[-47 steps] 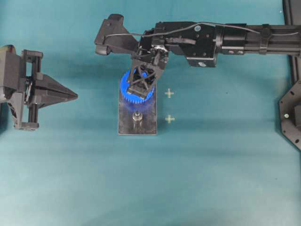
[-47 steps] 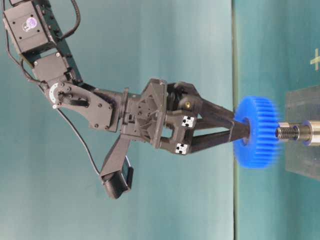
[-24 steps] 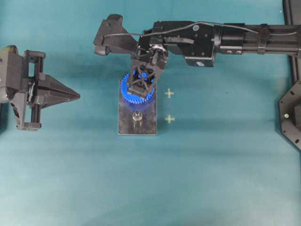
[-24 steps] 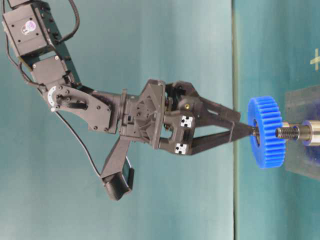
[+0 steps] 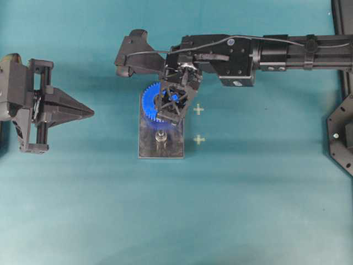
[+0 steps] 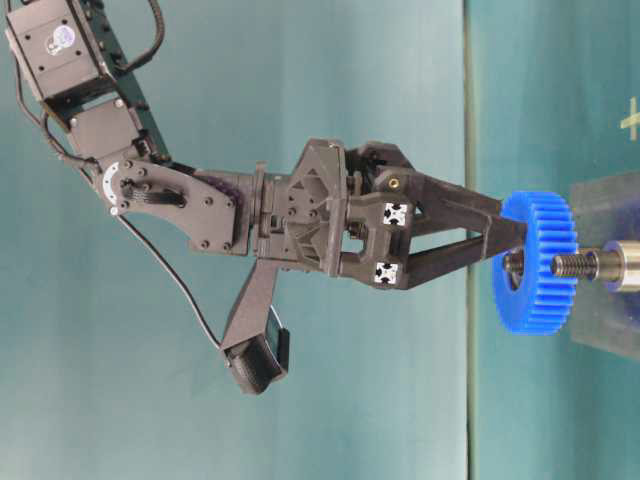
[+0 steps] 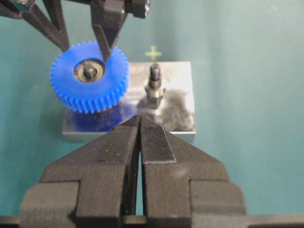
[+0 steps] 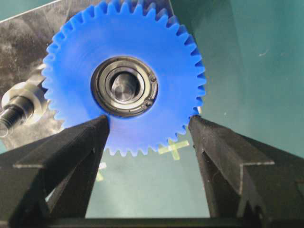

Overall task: Fit the large gear onto the shaft.
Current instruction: 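Align the gear bore with the upper shaft and lower it on, then open the right gripper and withdraw it right from the gear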

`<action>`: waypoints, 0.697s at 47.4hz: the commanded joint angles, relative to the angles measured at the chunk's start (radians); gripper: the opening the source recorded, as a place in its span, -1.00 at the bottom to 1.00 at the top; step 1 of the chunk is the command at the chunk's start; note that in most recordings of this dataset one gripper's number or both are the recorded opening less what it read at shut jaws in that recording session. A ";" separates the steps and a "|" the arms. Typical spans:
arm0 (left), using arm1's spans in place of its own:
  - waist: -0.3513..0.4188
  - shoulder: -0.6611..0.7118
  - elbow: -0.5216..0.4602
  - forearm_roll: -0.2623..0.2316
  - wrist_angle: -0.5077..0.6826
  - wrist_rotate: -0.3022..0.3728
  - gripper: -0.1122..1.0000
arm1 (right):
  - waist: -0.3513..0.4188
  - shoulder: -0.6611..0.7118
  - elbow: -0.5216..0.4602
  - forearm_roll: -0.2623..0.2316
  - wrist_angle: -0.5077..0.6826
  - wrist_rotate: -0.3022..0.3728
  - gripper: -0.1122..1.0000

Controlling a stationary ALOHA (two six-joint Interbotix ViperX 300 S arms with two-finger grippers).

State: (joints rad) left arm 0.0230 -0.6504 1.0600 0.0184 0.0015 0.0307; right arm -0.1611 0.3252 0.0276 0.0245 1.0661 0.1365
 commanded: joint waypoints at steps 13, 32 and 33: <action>-0.002 0.000 -0.014 0.003 -0.009 -0.002 -0.80 | -0.005 -0.032 -0.091 -0.008 0.020 -0.002 0.59; -0.009 0.000 -0.012 0.003 -0.009 0.005 -0.80 | -0.021 -0.256 0.120 -0.011 -0.051 -0.002 0.58; -0.009 -0.002 -0.014 0.003 -0.009 0.008 -0.80 | -0.020 -0.270 0.133 -0.011 -0.064 0.000 0.59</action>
State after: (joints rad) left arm 0.0153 -0.6504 1.0600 0.0184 0.0015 0.0322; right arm -0.1887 0.1350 0.1289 0.0138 1.0385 0.1365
